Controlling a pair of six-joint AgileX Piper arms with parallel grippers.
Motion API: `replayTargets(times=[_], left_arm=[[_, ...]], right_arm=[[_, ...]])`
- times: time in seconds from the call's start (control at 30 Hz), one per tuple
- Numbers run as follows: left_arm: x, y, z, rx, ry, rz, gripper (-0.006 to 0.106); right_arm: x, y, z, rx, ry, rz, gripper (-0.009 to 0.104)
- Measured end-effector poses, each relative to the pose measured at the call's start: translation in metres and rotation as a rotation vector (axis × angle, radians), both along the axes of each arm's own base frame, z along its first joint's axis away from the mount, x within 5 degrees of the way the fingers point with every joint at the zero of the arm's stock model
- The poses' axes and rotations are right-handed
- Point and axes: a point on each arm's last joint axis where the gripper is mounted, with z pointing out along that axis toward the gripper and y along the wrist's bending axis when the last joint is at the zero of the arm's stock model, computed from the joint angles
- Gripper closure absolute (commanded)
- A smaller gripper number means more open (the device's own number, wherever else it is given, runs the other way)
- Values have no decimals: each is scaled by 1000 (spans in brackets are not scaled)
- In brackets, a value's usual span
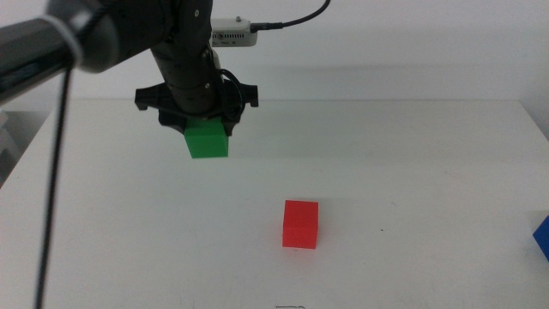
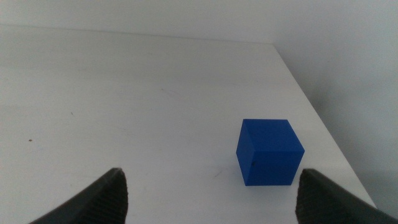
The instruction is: Stack red cubes first, then green, then blue cubes in a specific spot.
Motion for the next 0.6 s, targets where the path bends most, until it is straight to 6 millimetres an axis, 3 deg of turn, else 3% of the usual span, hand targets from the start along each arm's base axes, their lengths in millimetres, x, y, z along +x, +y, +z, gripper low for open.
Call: replayTargets(times=[0.13,0.33,0.6], left_arm=[[-34,-17,12,-3,-23,19,102],[-64,-59,10,-18,-5,-24,102],[-79,-94,-10,-67,72,-66,102]], right_arm=[[0,0,0,0,0,0,12],[0,0,0,0,0,0,12],[0,0,0,0,0,0,12]])
